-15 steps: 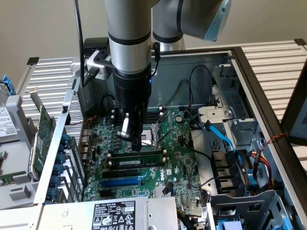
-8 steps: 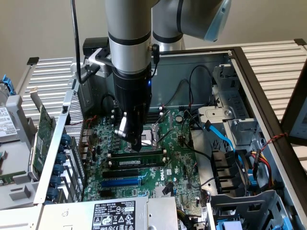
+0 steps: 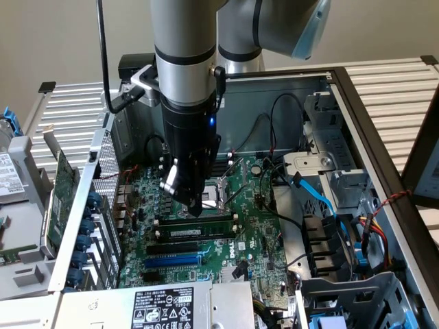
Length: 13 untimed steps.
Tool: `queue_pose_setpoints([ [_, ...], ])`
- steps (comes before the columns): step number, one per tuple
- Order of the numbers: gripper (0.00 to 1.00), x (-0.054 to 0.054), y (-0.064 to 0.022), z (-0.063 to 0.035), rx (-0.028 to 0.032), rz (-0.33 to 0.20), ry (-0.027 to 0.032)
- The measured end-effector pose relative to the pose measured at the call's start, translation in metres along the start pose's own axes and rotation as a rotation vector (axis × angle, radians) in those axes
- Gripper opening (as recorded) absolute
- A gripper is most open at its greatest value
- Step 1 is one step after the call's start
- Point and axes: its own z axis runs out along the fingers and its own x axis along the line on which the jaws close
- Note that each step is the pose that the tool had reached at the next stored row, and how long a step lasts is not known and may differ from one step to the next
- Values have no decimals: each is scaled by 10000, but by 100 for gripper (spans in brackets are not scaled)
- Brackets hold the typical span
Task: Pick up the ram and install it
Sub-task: 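Press down the ram until it locks into place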
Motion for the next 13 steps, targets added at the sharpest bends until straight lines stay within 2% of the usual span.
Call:
queue_pose_setpoints([
  [6, 11, 0, -1, 1, 2, 792, 24],
  [13, 11, 0, 0, 2, 55, 1618, 106],
])
